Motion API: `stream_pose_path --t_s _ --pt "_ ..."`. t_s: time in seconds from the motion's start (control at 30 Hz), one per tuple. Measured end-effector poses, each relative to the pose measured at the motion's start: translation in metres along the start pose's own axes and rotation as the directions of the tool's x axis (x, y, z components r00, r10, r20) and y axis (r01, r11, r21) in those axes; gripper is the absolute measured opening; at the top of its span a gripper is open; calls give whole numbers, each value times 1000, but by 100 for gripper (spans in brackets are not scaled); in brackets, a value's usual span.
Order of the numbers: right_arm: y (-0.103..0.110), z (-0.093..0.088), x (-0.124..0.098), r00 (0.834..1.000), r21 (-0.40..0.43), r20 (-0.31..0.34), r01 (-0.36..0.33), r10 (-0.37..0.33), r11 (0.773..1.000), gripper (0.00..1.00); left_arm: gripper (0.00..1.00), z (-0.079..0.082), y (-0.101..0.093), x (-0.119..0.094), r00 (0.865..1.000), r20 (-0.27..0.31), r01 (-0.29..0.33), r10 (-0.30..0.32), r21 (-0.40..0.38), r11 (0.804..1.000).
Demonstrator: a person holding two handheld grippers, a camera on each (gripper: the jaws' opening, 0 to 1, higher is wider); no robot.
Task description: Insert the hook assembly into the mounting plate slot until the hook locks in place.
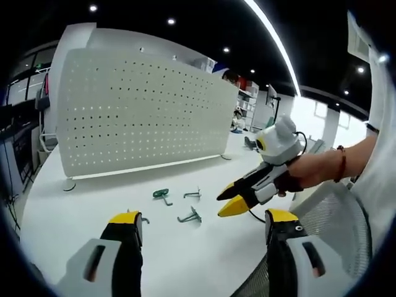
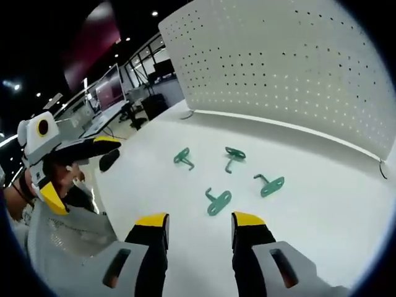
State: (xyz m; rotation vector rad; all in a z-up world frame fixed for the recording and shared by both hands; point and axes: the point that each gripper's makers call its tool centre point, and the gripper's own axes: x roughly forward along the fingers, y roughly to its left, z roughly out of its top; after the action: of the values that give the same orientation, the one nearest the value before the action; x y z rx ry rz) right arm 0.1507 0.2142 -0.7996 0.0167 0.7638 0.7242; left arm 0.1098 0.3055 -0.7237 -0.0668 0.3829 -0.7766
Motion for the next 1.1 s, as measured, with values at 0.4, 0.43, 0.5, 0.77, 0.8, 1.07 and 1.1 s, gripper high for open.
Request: stream_pose_path --t_s 0.4,0.43,0.5,0.77,0.8,1.07,1.1 --pt "-3 -6 21 998 44 -55 12 -9 999 35 88 5 1 0 1000 -5 -12 12 49 999" --pt "-3 -7 24 998 44 -63 14 -11 999 35 88 5 1 0 1000 -4 -12 12 49 999" --pt "-4 -9 26 997 58 -74 17 -13 998 33 88 6 1 1 1000 -4 -10 10 51 999" --pt "-5 -15 37 994 109 -106 16 -5 994 27 88 9 4 -2 1000 -6 -14 14 65 998" --pt "-6 -17 39 993 107 -114 19 -6 994 27 88 8 4 -2 1000 -7 -15 16 65 998" --pt "-15 -17 48 988 113 -143 68 -52 991 27 86 5 4 -4 1000 -13 -13 14 57 998" --pt "-15 -17 48 988 116 -144 72 -55 991 27 86 5 4 -3 1000 -12 -14 15 57 998"
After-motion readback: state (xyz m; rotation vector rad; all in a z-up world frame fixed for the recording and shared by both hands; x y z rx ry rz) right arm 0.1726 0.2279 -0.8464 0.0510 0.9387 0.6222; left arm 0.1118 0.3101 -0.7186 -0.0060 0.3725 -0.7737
